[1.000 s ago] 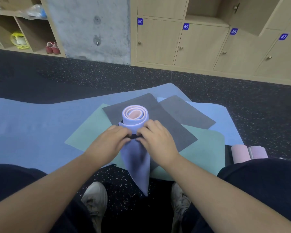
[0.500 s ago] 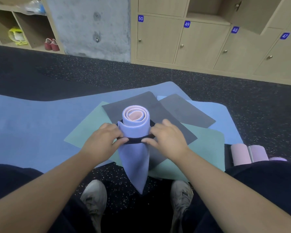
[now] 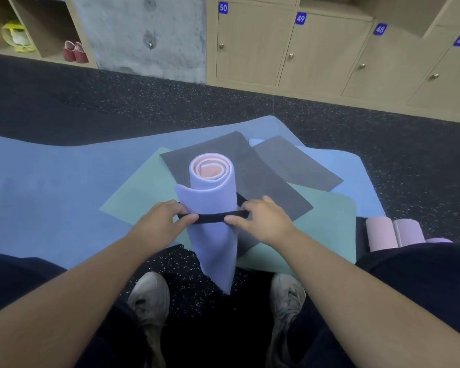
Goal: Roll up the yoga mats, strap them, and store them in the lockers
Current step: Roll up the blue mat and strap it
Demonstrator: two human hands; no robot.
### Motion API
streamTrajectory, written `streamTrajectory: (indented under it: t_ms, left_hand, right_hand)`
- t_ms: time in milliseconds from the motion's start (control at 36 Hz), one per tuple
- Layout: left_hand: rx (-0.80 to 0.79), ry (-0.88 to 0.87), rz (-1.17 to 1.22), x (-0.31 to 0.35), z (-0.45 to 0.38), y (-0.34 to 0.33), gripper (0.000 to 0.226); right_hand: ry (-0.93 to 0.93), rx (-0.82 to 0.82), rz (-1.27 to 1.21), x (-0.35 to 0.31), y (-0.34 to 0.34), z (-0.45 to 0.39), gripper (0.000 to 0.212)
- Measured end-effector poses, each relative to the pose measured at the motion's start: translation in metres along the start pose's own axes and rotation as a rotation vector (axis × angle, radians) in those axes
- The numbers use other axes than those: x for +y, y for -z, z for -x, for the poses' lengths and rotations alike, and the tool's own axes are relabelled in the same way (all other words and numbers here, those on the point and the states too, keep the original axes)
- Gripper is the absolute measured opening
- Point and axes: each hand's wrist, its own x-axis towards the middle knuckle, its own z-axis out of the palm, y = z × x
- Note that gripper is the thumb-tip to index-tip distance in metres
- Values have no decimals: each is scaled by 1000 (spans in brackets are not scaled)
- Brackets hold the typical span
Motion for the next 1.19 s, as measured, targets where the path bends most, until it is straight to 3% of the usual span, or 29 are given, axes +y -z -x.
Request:
streamTrajectory:
  t_ms: [278, 444, 583, 639, 722, 861, 1028, 1194]
  left_hand:
    - [-117, 49, -50, -10, 9, -28, 12]
    - [-180, 164, 38, -15, 9, -39, 29]
    - [-32, 148, 203, 5, 1, -34, 9]
    - [-14, 181, 317, 14, 0, -33, 30]
    - [-56, 149, 265, 21, 2, -32, 52]
    - [-33, 129, 222, 25, 3, -30, 47]
    - [70, -116, 102, 32, 10, -24, 42]
    - [146, -382, -69, 51, 15, -9, 33]
  right_hand:
    - [-114, -141, -20, 6, -22, 2, 45]
    - [-180, -240, -20, 13, -39, -2, 49]
    - [-141, -111, -85, 3, -33, -7, 44]
    - [-123, -67, -140, 1, -34, -3, 49]
    - [-113, -58, -281, -1, -41, 8, 63]
    - [-51, 111, -433, -7, -38, 18, 87]
    - [96, 340, -470, -26, 6, 23, 117]
    - [230, 340, -246, -38, 33, 26, 101]
